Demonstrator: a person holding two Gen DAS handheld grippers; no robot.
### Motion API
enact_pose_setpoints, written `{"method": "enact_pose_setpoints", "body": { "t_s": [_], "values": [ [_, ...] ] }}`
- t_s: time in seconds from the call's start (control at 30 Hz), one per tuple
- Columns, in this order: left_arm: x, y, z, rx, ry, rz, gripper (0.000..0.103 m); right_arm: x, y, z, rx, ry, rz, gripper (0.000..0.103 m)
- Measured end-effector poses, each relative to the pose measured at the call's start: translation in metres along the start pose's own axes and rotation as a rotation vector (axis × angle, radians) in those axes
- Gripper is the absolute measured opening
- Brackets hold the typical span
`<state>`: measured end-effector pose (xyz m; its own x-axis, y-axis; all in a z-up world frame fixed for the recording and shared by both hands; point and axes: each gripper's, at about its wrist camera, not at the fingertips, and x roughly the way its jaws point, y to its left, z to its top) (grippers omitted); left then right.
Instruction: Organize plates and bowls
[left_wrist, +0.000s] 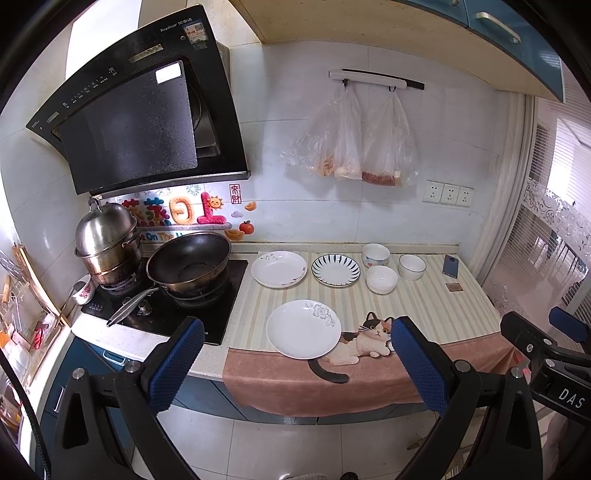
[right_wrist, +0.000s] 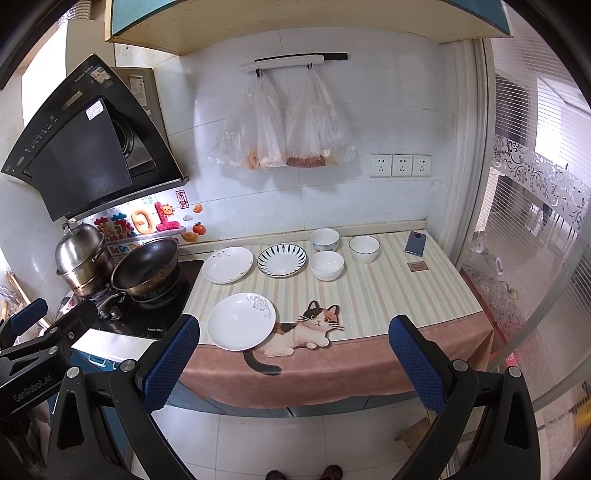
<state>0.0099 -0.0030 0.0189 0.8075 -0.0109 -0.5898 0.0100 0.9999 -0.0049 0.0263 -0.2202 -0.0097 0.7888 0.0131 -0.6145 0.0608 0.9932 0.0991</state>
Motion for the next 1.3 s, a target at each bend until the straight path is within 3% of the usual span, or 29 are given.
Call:
{"method": "enact_pose_setpoints", "body": {
  "t_s": [0.43, 0.67, 0.8, 1.03, 1.3],
  "values": [
    [-0.007, 0.002, 0.007, 0.001, 0.001, -0.002, 0.103, 0.001, -0.003, 0.003, 0.005, 0.003, 0.002, 0.103],
    [0.004, 0.006, 0.006, 0.001, 0.010, -0.016, 0.103, 0.007, 0.001, 0.002, 0.017, 0.005, -0.003, 0.103],
    [0.024, 0.015, 0.003, 0.000, 0.016, -0.021, 0.103, 0.026, 0.004, -0.001, 0.027, -0.037, 0.026, 0.103],
    [0.114, 0.047, -0.006, -0.006, 0.093, 0.006, 0.103, 0.137, 0.010, -0.017, 0.070, 0.153, 0.074, 0.103],
    [0.267, 0.079, -0.024, -0.029, 0.288, 0.076, 0.103, 0.314, 0.001, -0.047, 0.112, 0.412, 0.093, 0.103]
  ]
}}
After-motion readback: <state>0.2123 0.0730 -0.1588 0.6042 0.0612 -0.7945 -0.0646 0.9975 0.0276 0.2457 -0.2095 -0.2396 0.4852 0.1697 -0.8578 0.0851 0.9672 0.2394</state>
